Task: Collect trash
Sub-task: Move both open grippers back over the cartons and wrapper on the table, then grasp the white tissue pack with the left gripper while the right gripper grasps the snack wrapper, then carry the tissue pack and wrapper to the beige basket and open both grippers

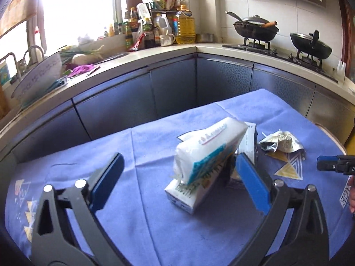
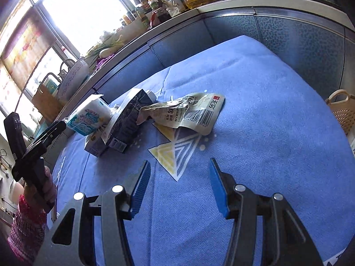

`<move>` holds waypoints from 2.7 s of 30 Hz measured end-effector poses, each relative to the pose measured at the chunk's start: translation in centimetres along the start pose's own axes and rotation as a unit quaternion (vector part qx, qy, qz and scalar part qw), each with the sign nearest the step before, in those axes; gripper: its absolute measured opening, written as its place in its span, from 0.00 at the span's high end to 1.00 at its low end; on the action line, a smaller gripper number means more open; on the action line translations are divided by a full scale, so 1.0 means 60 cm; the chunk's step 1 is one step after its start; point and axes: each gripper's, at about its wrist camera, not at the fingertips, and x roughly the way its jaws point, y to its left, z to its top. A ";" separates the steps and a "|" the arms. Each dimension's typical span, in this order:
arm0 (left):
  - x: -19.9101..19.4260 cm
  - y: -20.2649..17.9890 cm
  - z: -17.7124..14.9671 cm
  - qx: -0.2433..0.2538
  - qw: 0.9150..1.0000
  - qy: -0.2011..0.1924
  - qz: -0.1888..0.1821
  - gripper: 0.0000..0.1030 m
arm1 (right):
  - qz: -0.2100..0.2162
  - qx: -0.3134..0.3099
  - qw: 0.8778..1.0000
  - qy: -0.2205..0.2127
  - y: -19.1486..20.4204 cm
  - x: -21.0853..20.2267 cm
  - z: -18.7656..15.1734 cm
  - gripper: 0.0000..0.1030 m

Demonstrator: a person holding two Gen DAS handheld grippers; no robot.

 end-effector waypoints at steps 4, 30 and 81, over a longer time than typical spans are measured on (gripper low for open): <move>0.043 -0.005 0.002 0.028 0.999 0.019 -0.012 0.06 | -0.015 -0.003 1.000 0.003 0.000 0.009 0.014 0.47; -0.093 -0.007 -0.073 -0.058 0.993 0.002 -0.106 0.72 | -0.223 -0.285 0.932 0.027 0.064 0.130 0.039 0.49; 0.234 -0.892 0.075 0.214 0.926 0.172 -0.261 0.56 | -0.175 0.198 0.961 -0.081 -0.515 -0.231 -0.134 0.99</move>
